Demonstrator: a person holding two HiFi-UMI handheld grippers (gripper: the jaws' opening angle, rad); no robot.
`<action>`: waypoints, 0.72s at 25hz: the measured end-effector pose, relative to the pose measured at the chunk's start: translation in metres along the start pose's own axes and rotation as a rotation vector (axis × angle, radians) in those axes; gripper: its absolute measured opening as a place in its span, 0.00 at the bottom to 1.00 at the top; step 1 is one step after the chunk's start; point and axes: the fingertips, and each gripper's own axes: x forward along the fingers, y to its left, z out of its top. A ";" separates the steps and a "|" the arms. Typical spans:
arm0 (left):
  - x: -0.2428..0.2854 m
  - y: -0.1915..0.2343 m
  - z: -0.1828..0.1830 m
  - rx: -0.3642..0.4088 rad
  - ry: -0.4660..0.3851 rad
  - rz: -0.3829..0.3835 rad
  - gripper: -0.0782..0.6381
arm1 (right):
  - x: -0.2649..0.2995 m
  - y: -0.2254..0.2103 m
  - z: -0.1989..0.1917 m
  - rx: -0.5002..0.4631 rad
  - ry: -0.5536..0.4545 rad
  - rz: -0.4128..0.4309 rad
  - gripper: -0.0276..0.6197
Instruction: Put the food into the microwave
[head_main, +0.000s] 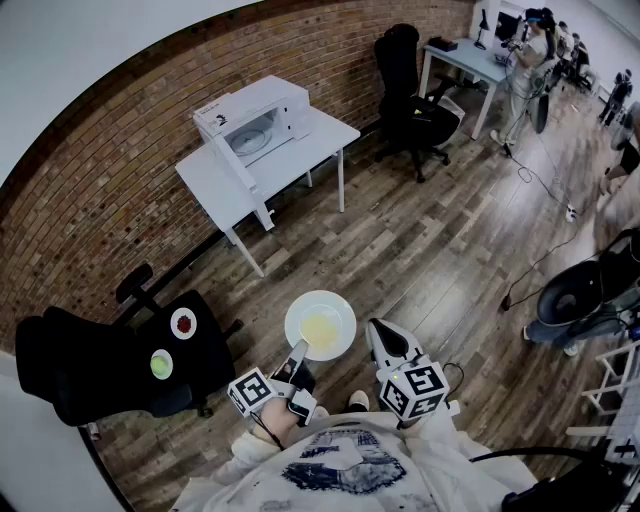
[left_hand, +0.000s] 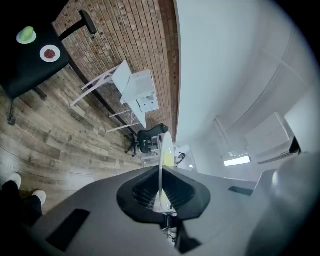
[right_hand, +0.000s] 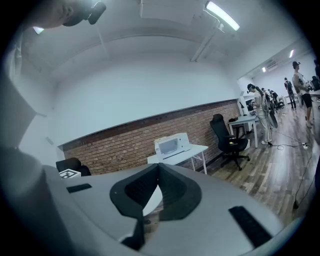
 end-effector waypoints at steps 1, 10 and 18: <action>0.001 0.002 0.002 0.018 0.009 0.017 0.13 | 0.002 0.000 0.001 -0.001 -0.001 -0.001 0.06; 0.019 0.005 0.013 0.005 0.027 0.013 0.13 | 0.018 -0.004 -0.001 0.015 0.014 -0.010 0.06; 0.046 0.010 0.010 0.009 0.031 0.026 0.13 | 0.019 -0.028 0.007 0.032 -0.002 0.009 0.06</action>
